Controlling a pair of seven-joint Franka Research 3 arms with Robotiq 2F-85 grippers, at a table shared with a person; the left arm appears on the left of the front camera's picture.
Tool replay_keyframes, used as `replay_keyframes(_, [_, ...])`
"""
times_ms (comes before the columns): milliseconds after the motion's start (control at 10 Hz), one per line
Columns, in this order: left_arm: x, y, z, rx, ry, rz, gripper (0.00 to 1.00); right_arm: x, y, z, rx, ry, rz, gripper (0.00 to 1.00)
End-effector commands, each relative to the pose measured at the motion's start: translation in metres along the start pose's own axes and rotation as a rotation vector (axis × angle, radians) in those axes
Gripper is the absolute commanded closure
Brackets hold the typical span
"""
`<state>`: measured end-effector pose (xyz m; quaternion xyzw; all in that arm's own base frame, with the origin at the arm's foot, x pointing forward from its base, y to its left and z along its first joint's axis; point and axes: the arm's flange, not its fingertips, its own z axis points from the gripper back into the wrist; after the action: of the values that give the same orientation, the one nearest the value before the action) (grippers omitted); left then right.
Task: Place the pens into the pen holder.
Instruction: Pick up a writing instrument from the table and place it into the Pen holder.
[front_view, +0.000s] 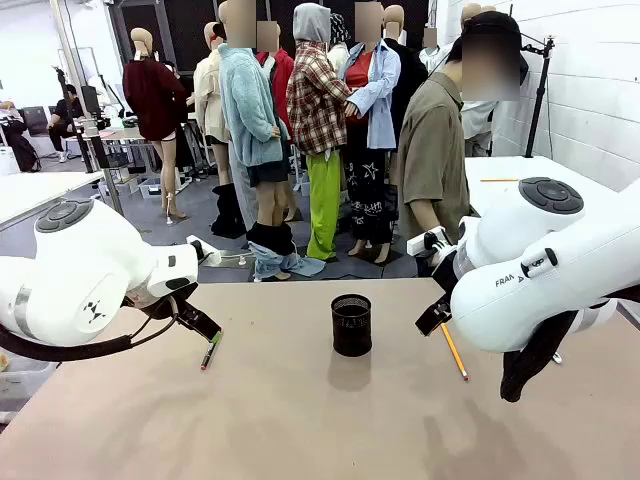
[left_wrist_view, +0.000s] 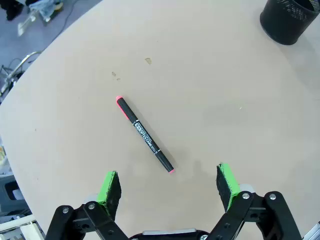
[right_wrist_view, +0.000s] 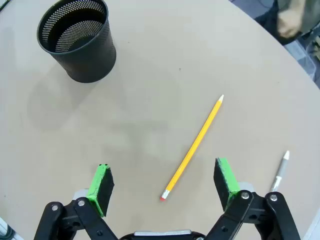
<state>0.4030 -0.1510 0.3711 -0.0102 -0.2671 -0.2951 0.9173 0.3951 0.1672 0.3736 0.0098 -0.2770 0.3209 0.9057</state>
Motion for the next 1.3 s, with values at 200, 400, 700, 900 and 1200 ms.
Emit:
replay_keyframes(200, [0.0, 0.0, 0.0, 0.0, 0.0, 0.0, 0.0, 0.0, 0.0, 0.0, 0.0, 0.0, 0.0, 0.0])
replay_keyframes(400, [0.0, 0.0, 0.0, 0.0, 0.0, 0.0, 0.0, 0.0, 0.0, 0.0, 0.0, 0.0, 0.0, 0.0])
replay_keyframes(700, [0.023, 0.008, 0.005, 0.029, 0.128, 0.103, 0.0, 0.0, 0.0, 0.0, 0.0, 0.0, 0.0, 0.0])
replay_keyframes(900, [0.045, 0.025, -0.011, -0.005, 0.251, 0.146, 0.0, 0.0, 0.0, 0.0, 0.0, 0.0, 0.0, 0.0])
replay_keyframes(1200, [0.064, 0.038, -0.042, -0.045, 0.355, 0.168, 0.0, 0.0, 0.0, 0.0, 0.0, 0.0, 0.0, 0.0])
